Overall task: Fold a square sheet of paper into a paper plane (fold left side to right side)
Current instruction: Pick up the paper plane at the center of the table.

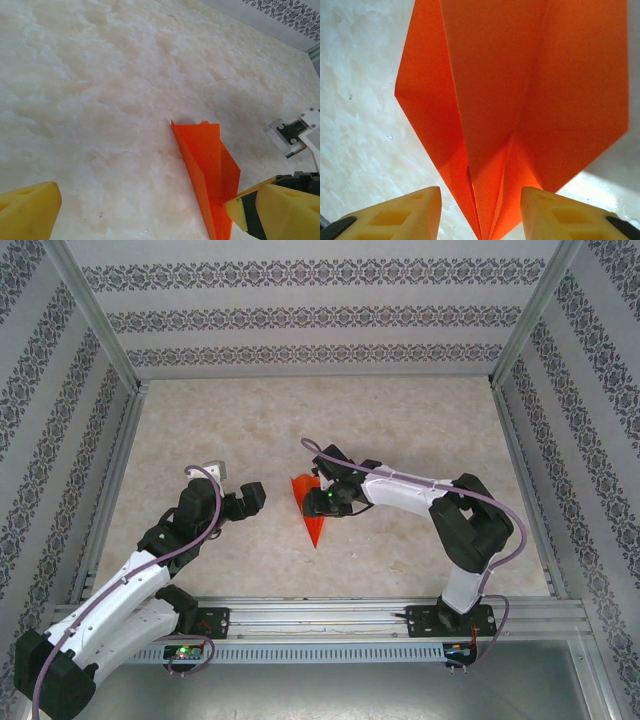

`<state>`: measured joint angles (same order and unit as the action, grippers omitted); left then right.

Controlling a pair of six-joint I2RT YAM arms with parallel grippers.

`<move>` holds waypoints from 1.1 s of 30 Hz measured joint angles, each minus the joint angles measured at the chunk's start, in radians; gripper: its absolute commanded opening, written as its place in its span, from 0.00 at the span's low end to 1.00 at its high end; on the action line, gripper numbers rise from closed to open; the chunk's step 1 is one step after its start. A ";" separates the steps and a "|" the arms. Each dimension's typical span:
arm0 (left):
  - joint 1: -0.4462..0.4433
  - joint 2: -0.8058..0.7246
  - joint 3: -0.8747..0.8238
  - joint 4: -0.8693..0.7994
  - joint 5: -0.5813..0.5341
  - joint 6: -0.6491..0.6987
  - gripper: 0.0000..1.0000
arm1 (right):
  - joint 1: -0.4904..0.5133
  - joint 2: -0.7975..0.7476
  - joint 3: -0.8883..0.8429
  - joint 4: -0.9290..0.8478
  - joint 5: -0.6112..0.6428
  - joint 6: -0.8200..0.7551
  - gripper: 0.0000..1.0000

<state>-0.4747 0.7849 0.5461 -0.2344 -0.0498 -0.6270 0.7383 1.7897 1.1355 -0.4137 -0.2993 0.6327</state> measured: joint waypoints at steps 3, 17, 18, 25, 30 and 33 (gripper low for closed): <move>0.002 0.000 0.000 0.000 0.000 0.002 1.00 | 0.006 0.023 0.014 -0.007 0.003 0.000 0.43; 0.006 0.000 -0.002 -0.002 0.000 0.011 1.00 | 0.039 0.094 0.080 -0.070 0.053 -0.001 0.27; 0.006 0.000 -0.003 -0.002 0.000 0.011 1.00 | 0.039 0.098 0.084 -0.077 0.058 -0.001 0.27; 0.011 0.000 -0.013 -0.006 0.000 0.011 1.00 | 0.061 0.123 0.116 -0.114 0.093 -0.004 0.22; 0.013 -0.005 -0.013 -0.006 0.000 0.011 1.00 | 0.076 0.145 0.130 -0.133 0.104 -0.004 0.21; 0.013 -0.008 -0.013 -0.006 0.000 0.011 1.00 | 0.078 0.158 0.140 -0.145 0.115 -0.003 0.19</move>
<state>-0.4622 0.7769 0.5327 -0.2401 -0.0494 -0.6159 0.8165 1.9472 1.2755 -0.5583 -0.1841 0.6292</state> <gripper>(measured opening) 0.998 0.203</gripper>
